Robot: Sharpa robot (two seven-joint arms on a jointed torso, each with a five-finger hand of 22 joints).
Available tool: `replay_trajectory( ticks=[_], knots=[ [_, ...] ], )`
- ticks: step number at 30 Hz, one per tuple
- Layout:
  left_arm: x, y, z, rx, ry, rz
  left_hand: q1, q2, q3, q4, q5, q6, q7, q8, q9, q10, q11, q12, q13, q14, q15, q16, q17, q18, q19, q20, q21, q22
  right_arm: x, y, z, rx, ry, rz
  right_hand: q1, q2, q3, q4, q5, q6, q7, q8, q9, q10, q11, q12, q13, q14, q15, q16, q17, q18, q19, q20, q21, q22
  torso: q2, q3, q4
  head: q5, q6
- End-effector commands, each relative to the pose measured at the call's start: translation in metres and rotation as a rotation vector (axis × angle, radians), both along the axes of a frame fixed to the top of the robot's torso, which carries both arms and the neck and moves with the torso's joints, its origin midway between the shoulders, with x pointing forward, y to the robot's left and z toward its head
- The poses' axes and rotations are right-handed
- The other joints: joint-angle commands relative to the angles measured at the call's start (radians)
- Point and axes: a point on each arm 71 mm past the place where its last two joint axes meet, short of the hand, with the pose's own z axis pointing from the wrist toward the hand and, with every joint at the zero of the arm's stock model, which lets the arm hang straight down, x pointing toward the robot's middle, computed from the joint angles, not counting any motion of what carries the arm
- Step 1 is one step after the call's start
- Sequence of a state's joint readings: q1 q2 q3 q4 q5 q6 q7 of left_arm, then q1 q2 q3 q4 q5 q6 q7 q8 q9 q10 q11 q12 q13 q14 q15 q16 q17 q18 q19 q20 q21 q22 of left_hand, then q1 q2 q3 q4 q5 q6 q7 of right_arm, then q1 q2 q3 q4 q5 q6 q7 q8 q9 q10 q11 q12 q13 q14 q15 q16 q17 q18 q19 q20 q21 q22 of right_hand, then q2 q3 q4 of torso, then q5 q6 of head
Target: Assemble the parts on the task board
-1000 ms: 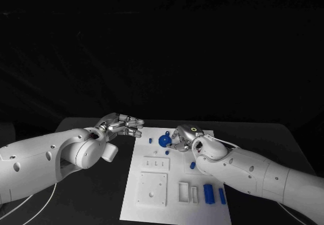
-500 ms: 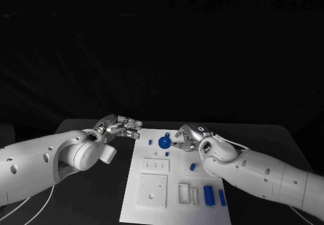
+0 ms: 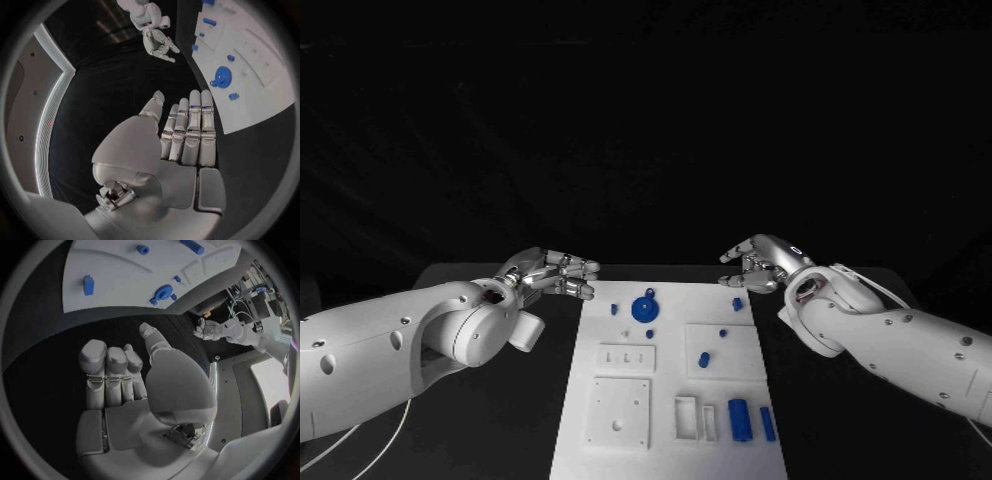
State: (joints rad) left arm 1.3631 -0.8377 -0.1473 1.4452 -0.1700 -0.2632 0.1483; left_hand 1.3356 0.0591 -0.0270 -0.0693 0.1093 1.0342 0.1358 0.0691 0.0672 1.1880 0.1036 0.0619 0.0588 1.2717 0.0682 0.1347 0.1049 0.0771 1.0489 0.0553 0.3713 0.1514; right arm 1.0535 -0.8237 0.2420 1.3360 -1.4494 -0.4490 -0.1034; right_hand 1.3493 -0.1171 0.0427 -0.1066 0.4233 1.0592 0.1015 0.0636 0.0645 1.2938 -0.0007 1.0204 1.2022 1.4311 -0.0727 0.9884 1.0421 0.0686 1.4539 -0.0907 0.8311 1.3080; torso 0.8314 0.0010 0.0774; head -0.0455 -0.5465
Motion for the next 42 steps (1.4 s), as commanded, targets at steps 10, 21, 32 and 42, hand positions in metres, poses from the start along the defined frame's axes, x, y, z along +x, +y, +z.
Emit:
replay_trajectory(
  ticks=[10,21,32,42],
  knots=[
    [0.001,0.007,-0.001,-0.003,-0.027,-0.020,-0.002,0.004,0.000,-0.009,0.004,-0.017,0.005,-0.006,-0.001,-0.003,0.001,-0.003,0.001,-0.001,0.003,0.000,0.000,-0.010,-0.005,-0.002,0.004,-0.001,0.003,-0.037,-0.038,0.075,0.087,0.102,-0.018,0.016,0.066,-0.139,0.082,-0.045,0.011,-0.001,0.000,-0.023,-0.001,-0.013,-0.028,-0.012,0.004,-0.012,-0.002,0.015,-0.010,0.005,-0.016,0.096,-0.004,0.0250,-0.0227,-0.005,0.005],
    [0.001,0.007,-0.005,-0.002,-0.017,-0.024,-0.002,0.004,0.000,-0.010,0.003,-0.020,0.006,-0.006,-0.001,-0.006,0.002,-0.003,0.001,-0.002,0.003,0.000,0.001,-0.010,-0.005,-0.002,0.004,-0.001,0.014,-0.049,-0.064,0.075,0.143,0.060,-0.015,0.016,0.099,-0.168,0.094,-0.080,0.016,-0.001,-0.001,-0.025,0.002,-0.013,-0.033,-0.013,0.005,-0.010,0.004,0.017,-0.012,0.005,-0.007,0.097,-0.002,0.0294,-0.0132,0.000,0.005],
    [0.002,0.005,-0.006,-0.002,-0.011,-0.030,-0.003,0.005,0.000,-0.011,0.002,-0.021,0.006,-0.006,-0.001,-0.007,0.002,-0.003,0.001,-0.002,0.003,0.001,0.001,-0.010,-0.006,-0.002,0.004,-0.001,0.022,-0.048,-0.082,0.074,0.203,0.036,-0.023,0.022,0.103,-0.167,0.080,-0.073,0.015,-0.001,-0.001,-0.029,0.002,-0.013,-0.033,-0.014,0.006,-0.009,0.006,0.017,-0.015,0.006,-0.008,0.096,0.003,0.0272,-0.0045,-0.003,-0.002],
    [0.002,0.004,-0.007,-0.002,-0.007,-0.036,-0.003,0.006,-0.001,-0.012,0.002,-0.019,0.006,-0.005,-0.001,-0.007,0.003,-0.003,0.001,-0.003,0.003,0.001,0.001,-0.010,-0.006,-0.001,0.004,-0.002,0.024,-0.044,-0.090,0.074,0.238,0.040,-0.030,0.029,0.117,-0.174,0.075,-0.062,0.014,-0.001,-0.001,-0.031,0.001,-0.007,-0.032,-0.014,0.006,-0.005,0.010,0.017,-0.017,0.006,-0.003,0.097,0.002,0.0256,-0.0061,0.004,-0.011]
  ],
)
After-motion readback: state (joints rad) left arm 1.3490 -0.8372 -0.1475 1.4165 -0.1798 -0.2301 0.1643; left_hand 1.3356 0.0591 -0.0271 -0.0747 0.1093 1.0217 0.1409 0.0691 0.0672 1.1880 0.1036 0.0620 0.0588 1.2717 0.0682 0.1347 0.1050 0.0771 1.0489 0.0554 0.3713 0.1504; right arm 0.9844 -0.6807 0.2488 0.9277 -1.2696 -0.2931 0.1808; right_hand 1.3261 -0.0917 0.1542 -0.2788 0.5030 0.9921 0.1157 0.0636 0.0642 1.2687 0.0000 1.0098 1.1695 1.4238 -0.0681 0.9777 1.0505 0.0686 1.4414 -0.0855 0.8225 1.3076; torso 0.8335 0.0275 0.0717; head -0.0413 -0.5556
